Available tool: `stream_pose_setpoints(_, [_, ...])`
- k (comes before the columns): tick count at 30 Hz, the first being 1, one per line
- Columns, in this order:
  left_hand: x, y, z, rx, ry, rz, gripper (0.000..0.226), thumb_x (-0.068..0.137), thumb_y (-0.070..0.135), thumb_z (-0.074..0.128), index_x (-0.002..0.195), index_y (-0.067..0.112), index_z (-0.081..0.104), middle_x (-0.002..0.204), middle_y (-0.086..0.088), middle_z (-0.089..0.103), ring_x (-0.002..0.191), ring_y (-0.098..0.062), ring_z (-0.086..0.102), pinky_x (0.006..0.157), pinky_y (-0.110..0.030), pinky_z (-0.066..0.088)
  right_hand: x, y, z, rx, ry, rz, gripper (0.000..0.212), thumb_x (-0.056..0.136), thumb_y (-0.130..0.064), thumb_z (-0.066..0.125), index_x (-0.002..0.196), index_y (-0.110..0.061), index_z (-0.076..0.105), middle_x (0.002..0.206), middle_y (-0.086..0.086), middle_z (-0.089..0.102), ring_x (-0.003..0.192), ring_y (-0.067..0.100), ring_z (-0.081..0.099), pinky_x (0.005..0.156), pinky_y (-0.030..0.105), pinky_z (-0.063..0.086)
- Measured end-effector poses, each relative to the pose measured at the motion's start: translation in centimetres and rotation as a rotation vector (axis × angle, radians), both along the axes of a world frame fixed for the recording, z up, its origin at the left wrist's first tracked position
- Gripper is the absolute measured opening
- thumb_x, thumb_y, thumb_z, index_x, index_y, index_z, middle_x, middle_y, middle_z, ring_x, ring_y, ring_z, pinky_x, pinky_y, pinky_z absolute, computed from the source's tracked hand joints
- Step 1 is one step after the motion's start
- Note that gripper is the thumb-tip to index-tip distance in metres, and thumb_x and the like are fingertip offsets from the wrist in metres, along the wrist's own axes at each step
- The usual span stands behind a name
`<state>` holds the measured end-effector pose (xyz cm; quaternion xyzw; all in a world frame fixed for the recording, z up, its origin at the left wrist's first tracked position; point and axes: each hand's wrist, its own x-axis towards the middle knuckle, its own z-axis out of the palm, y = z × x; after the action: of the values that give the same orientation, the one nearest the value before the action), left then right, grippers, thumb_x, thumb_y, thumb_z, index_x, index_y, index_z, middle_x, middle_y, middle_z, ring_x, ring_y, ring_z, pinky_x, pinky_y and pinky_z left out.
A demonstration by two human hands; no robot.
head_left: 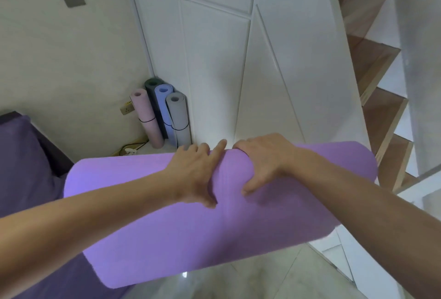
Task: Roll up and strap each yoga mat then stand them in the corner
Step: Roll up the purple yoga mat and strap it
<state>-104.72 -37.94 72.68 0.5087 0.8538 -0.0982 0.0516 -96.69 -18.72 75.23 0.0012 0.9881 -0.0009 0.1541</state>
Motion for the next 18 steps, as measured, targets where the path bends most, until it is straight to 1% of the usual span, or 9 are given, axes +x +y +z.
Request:
stream_pose_setpoints(3, [-1.2, 0.0, -0.7, 0.078, -0.118, 0.039, 0.108, 0.049, 0.069, 0.077, 0.138, 0.03, 0.029, 0.118, 0.005, 0.054, 0.105, -0.021, 0.057, 0.085, -0.038, 0.049, 0.9, -0.3, -1.1, 0.08, 0.034, 0.047, 0.112, 0.053, -0.077, 0.07, 0.145, -0.03, 0.026, 0.124, -0.002, 0.052, 0.111, 0.025, 0.055, 0.094, 0.042, 0.045])
stream_pose_setpoints(5, [-1.8, 0.4, -0.3, 0.077, -0.222, 0.07, 0.106, 0.047, 0.07, 0.079, 0.136, 0.033, 0.034, 0.118, 0.01, 0.058, 0.106, -0.018, 0.058, 0.087, -0.036, 0.05, 2.1, -0.8, -2.1, 0.249, 0.091, 0.118, 0.136, 0.053, -0.074, 0.073, 0.153, -0.024, -0.004, 0.147, 0.006, 0.033, 0.129, 0.031, 0.041, 0.108, 0.05, 0.03])
stream_pose_setpoints(7, [-2.6, 0.8, 0.2, 0.038, -0.407, 0.13, 0.106, 0.045, 0.068, 0.083, 0.135, 0.034, 0.038, 0.115, 0.015, 0.06, 0.106, -0.015, 0.059, 0.091, -0.034, 0.05, 3.1, -1.5, -2.8, 0.326, 0.149, 0.151, 0.138, 0.06, -0.06, 0.077, 0.152, -0.022, -0.019, 0.157, 0.014, 0.015, 0.141, 0.036, 0.025, 0.113, 0.058, 0.016])
stream_pose_setpoints(8, [-3.0, 0.9, 0.4, 0.022, -0.518, 0.164, 0.106, 0.044, 0.067, 0.085, 0.134, 0.035, 0.04, 0.114, 0.017, 0.061, 0.106, -0.014, 0.059, 0.093, -0.034, 0.05, 3.5, -1.7, -3.0, 0.332, 0.169, 0.163, 0.132, 0.064, -0.05, 0.076, 0.153, -0.022, -0.018, 0.158, 0.018, 0.015, 0.142, 0.039, 0.024, 0.112, 0.06, 0.015])
stream_pose_setpoints(10, [-3.8, 1.0, 0.5, 0.01, -0.675, 0.191, 0.102, 0.04, 0.064, 0.089, 0.128, 0.037, 0.046, 0.112, 0.02, 0.062, 0.106, -0.01, 0.059, 0.095, -0.034, 0.051, 3.9, -1.7, -3.3, 0.358, 0.232, 0.188, 0.122, 0.062, -0.041, 0.075, 0.155, -0.017, 0.001, 0.149, 0.024, 0.032, 0.13, 0.043, 0.04, 0.107, 0.062, 0.024])
stream_pose_setpoints(12, [-4.1, 0.9, 0.4, -0.004, -0.726, 0.171, 0.098, 0.037, 0.062, 0.089, 0.124, 0.038, 0.049, 0.112, 0.021, 0.062, 0.106, -0.007, 0.06, 0.095, -0.035, 0.052, 3.9, -1.4, -3.0, 0.368, 0.271, 0.219, 0.117, 0.054, -0.045, 0.076, 0.152, -0.013, 0.022, 0.133, 0.024, 0.049, 0.11, 0.041, 0.054, 0.101, 0.06, 0.034])
stream_pose_setpoints(13, [-4.2, 0.9, 0.4, -0.007, -0.746, 0.166, 0.096, 0.038, 0.061, 0.09, 0.122, 0.038, 0.05, 0.112, 0.021, 0.063, 0.105, -0.007, 0.061, 0.095, -0.035, 0.052, 3.7, -1.1, -2.9, 0.363, 0.272, 0.245, 0.115, 0.054, -0.047, 0.074, 0.151, -0.013, 0.025, 0.13, 0.022, 0.051, 0.106, 0.04, 0.055, 0.1, 0.058, 0.036])
stream_pose_setpoints(15, [-4.2, 1.0, 0.3, 0.023, -0.785, 0.176, 0.092, 0.04, 0.058, 0.091, 0.12, 0.037, 0.051, 0.111, 0.021, 0.063, 0.104, -0.005, 0.062, 0.094, -0.035, 0.053, 3.2, -0.6, -2.3, 0.336, 0.309, 0.278, 0.113, 0.052, -0.049, 0.075, 0.15, -0.014, 0.031, 0.126, 0.019, 0.054, 0.104, 0.037, 0.057, 0.101, 0.057, 0.037])
stream_pose_setpoints(18, [-4.4, 0.8, 0.6, 0.13, -0.751, 0.248, 0.089, 0.041, 0.059, 0.09, 0.117, 0.037, 0.051, 0.108, 0.019, 0.063, 0.101, -0.007, 0.061, 0.091, -0.034, 0.053, 3.1, -0.5, -2.6, 0.294, 0.553, 0.179, 0.106, 0.041, -0.035, 0.081, 0.14, -0.013, 0.049, 0.126, 0.02, 0.057, 0.111, 0.037, 0.057, 0.101, 0.059, 0.038])
